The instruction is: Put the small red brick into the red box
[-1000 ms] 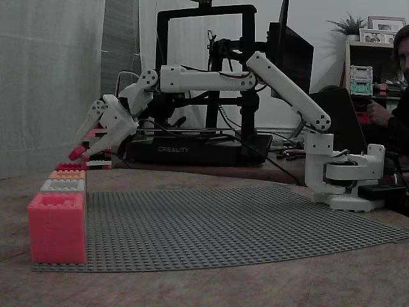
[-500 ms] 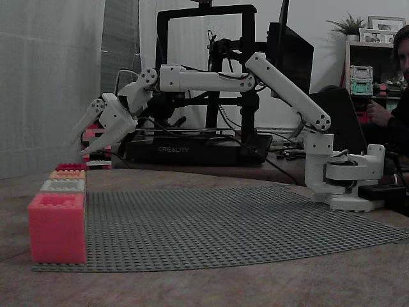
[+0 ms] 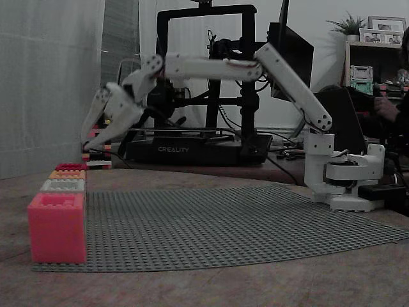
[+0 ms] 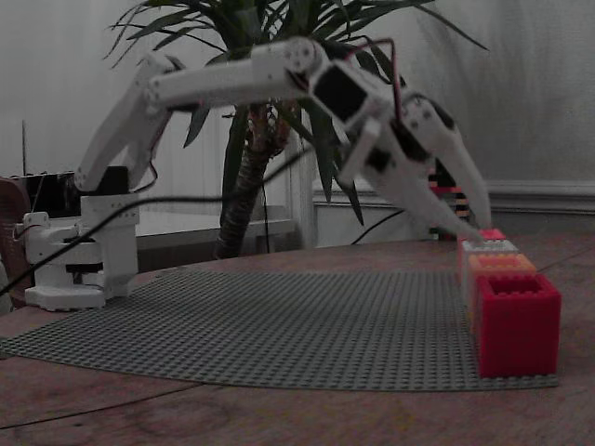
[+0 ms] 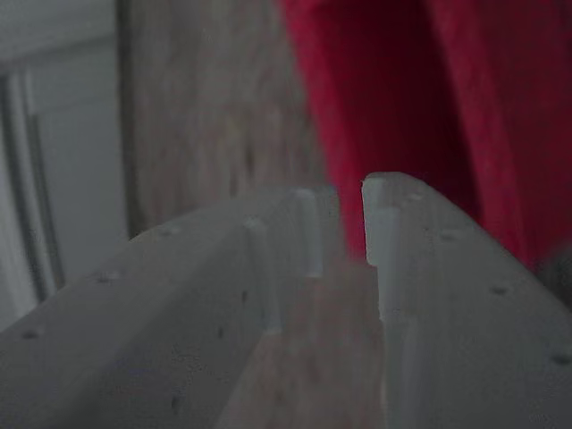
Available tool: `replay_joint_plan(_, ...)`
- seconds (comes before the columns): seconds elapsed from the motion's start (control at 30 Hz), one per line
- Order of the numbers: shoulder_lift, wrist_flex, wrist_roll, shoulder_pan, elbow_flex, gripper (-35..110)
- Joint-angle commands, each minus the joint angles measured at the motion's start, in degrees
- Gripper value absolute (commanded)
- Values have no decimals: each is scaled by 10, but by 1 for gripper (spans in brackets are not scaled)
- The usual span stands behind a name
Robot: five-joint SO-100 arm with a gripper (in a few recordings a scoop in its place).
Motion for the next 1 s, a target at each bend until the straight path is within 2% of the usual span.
replay_joint_plan(0.0,232,-18,-6,-29,144,0)
replay_joint_plan(0.1,349,-55,-27,-47,298,0)
replay_joint_plan(0.27,523,-54,-36,-75,532,0)
replay_joint_plan(0.43,684,-66,22,-98,769,0)
replay_joint_plan(0.57,821,-78,31,-110,953,0)
replay_joint_plan(0.73,983,-6,49,-129,1085,0)
replay_joint_plan(0.97,1158,107,65,-142,1162,0)
